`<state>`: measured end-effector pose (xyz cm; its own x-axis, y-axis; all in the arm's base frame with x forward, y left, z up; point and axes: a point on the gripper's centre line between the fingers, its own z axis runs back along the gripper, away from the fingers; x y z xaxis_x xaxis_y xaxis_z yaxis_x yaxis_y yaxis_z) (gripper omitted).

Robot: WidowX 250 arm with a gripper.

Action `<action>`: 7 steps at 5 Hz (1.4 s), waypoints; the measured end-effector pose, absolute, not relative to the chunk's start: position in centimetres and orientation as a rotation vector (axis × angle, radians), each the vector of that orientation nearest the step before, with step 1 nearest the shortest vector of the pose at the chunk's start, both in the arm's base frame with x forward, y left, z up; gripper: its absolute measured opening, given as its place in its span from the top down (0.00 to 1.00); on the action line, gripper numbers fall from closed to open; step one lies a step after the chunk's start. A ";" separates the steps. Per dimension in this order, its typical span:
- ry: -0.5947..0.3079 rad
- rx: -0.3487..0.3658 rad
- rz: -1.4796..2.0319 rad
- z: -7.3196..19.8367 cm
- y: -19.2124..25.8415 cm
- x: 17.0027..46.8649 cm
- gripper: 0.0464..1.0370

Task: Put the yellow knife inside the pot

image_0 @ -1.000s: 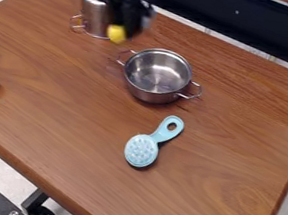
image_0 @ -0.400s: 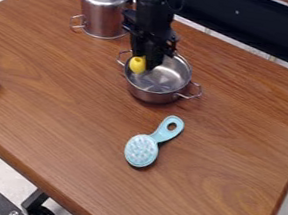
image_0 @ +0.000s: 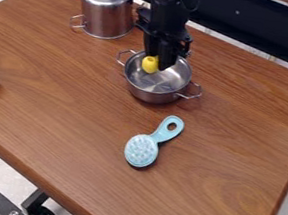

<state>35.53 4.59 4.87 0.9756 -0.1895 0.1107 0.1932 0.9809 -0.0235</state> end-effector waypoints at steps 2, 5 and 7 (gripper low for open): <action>-0.113 -0.042 -0.192 3.4 4.5 35.1 0.75; -0.062 -0.025 -0.164 2.0 5.2 35.0 0.42; -0.050 -0.047 -0.170 2.3 5.1 34.9 0.04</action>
